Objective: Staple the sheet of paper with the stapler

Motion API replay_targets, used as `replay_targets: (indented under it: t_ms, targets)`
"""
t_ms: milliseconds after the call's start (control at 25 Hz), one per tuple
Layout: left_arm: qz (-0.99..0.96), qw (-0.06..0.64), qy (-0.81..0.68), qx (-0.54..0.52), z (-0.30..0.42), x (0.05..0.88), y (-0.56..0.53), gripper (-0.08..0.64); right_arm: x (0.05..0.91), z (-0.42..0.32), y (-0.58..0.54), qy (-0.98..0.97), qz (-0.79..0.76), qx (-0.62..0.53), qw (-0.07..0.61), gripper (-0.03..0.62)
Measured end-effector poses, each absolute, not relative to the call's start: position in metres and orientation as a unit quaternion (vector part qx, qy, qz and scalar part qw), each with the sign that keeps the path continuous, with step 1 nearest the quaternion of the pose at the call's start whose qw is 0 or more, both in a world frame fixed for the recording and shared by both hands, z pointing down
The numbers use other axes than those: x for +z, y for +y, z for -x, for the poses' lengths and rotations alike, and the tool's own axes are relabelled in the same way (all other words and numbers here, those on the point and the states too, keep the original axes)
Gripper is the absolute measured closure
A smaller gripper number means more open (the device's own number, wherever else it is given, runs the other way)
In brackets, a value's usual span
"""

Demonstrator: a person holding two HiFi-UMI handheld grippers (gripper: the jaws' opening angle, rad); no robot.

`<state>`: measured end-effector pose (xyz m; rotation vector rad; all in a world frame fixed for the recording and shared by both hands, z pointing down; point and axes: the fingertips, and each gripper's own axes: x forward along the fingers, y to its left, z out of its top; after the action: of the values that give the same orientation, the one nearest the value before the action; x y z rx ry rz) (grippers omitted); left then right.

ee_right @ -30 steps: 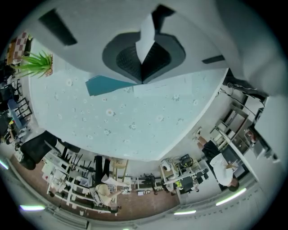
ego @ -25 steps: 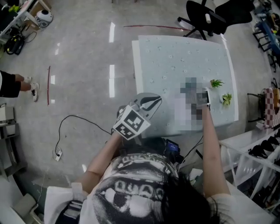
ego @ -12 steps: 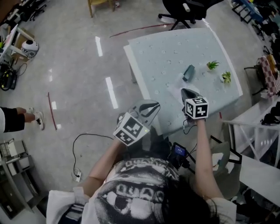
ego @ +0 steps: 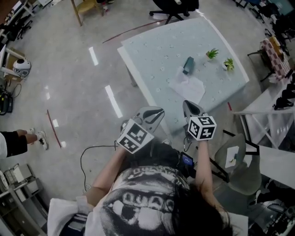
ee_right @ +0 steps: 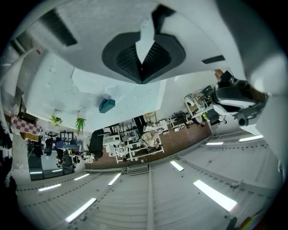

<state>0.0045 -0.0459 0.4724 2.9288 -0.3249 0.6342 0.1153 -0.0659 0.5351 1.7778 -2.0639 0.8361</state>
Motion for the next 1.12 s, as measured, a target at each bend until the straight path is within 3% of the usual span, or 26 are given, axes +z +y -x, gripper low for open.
replay_targets:
  t_ms: [520, 1120]
  targets:
    - [-0.967, 0.051, -0.099, 0.228, -0.039, 0.467, 0.026, 0.551, 0.489, -0.130, 0.024, -0.737, -0.626, 0.247, 0.064, 0.606]
    - [-0.964, 0.033, -0.139, 0.225, -0.046, 0.461, 0.094, 0.549, 0.478, -0.115, 0.097, -0.787, -0.579, 0.203, 0.063, 0.604]
